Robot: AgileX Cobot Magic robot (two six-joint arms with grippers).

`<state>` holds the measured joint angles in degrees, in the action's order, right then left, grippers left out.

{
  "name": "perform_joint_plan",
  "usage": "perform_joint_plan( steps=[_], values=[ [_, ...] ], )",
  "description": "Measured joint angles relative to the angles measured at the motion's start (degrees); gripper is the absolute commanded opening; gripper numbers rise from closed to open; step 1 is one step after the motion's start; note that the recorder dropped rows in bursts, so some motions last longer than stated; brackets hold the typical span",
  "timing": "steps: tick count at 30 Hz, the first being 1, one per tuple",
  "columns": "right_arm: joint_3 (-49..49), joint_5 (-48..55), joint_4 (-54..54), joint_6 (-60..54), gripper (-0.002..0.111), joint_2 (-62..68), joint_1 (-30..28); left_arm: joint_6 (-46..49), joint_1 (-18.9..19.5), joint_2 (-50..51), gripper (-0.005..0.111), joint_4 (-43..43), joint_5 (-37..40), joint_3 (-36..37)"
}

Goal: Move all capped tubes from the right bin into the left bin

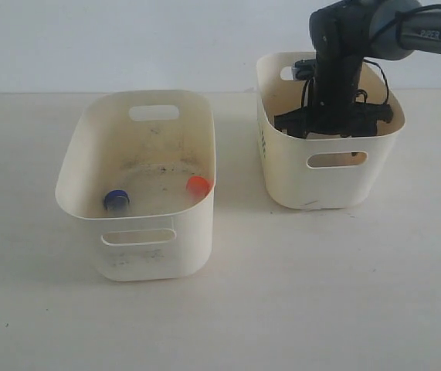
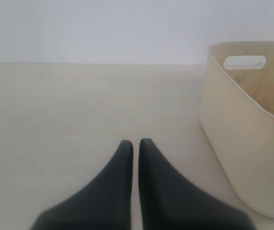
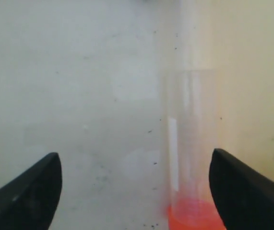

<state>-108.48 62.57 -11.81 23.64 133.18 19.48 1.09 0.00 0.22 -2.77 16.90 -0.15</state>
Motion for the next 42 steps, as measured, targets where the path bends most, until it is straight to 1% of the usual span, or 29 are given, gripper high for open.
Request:
perform_joint_plan(
  steps=[7, 14, 20, 29, 36, 42],
  values=[
    [-0.6, 0.9, 2.0, -2.5, 0.078, 1.0, 0.0, 0.0, 0.0, 0.0, 0.004, 0.0, 0.0, 0.0],
    [-0.4, -0.8, 9.0, -8.5, 0.078, 1.6, -0.6, 0.0, 0.0, 0.0, 0.004, 0.0, 0.0, 0.0],
    [0.3, -2.5, 12.1, -11.3, 0.078, 1.6, -1.2, 0.0, 0.0, 0.0, 0.004, 0.0, 0.0, 0.0],
    [0.5, -7.1, 10.4, -11.5, 0.078, -3.5, -1.7, 0.0, 0.0, 0.0, 0.004, 0.0, 0.0, 0.0],
    [0.5, -5.8, 4.1, -6.0, 0.078, -4.0, -1.2, 0.0, 0.0, 0.0, 0.004, 0.0, 0.0, 0.0],
    [0.4, -3.5, 1.9, -2.0, 0.078, -4.0, -1.0, 0.0, 0.0, 0.0, 0.004, 0.0, 0.0, 0.0]
  ],
)
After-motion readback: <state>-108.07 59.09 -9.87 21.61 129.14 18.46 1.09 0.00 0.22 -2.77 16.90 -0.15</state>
